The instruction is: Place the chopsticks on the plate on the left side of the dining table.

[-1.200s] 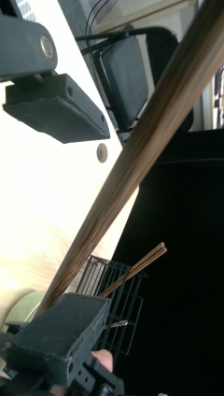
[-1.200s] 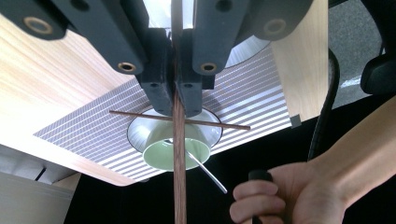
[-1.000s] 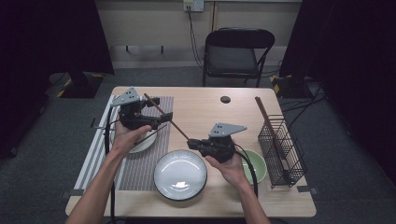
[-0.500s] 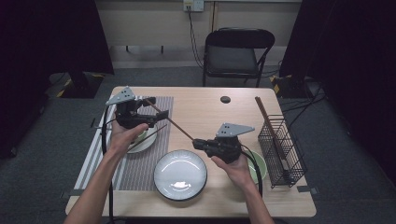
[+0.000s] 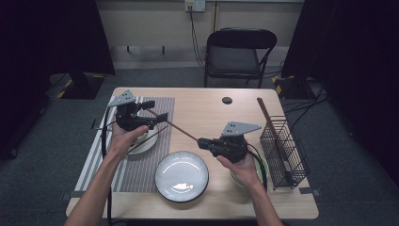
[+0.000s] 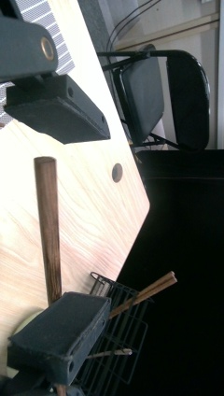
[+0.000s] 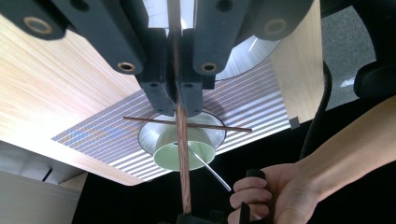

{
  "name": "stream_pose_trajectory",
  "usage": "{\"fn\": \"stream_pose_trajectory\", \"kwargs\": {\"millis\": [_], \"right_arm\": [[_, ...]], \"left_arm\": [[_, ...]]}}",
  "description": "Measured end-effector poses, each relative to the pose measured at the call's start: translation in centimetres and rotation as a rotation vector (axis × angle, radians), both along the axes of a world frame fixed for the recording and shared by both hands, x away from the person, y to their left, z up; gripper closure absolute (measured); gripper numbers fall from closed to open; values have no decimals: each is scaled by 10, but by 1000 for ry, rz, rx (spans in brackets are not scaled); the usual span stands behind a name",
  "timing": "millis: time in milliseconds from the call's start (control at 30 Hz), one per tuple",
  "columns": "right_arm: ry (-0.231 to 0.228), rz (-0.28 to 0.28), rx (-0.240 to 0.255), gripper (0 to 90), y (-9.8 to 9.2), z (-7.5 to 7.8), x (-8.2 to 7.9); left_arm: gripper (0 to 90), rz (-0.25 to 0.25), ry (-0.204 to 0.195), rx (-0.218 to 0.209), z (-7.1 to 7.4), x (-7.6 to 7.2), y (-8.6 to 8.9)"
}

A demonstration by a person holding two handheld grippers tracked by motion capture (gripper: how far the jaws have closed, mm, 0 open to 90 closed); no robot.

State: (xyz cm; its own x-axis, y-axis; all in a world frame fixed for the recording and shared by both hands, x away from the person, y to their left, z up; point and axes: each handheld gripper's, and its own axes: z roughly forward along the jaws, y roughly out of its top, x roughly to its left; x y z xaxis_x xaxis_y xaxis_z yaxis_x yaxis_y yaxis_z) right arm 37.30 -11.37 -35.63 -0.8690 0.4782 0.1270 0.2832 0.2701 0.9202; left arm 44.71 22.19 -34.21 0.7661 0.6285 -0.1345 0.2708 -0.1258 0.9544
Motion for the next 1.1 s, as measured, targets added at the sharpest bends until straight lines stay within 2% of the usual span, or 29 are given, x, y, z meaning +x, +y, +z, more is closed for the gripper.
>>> {"fn": "stream_pose_trajectory", "kwargs": {"millis": [100,200,233,267,400,533,600,633,833,867,967,1033,1100], "right_arm": [[-3,-2,18,859,-4,3,-1],[-5,-2,22,860,-7,4,-1],[-3,-4,22,860,-7,4,-1],[0,-7,23,860,-7,4,-1],[3,-5,28,860,-7,5,-1],[7,-5,33,860,-8,6,0],[9,-1,32,860,-8,6,-1],[9,1,31,860,-8,7,-1],[25,-7,18,860,-6,5,3],[34,-9,10,860,-5,5,3],[44,-18,-1,860,-4,2,5],[50,-16,6,860,-4,2,6],[43,-20,12,860,-3,5,7]], "left_arm": [[164,2,6,18,-3,0,1],[169,4,14,7,-5,0,1],[173,6,15,7,-6,1,0],[173,4,20,26,-8,1,0],[173,2,25,21,-11,2,0],[184,-7,44,47,-12,1,-1],[193,-23,31,53,-11,-3,-3],[198,-15,19,68,-11,-5,-3],[197,-26,27,61,-14,-5,-4],[194,-34,19,74,-13,-7,-5],[192,-67,1,66,-10,-12,-9],[193,-76,-6,66,-10,-14,-11],[193,-106,-18,66,-12,-16,-17]]}}
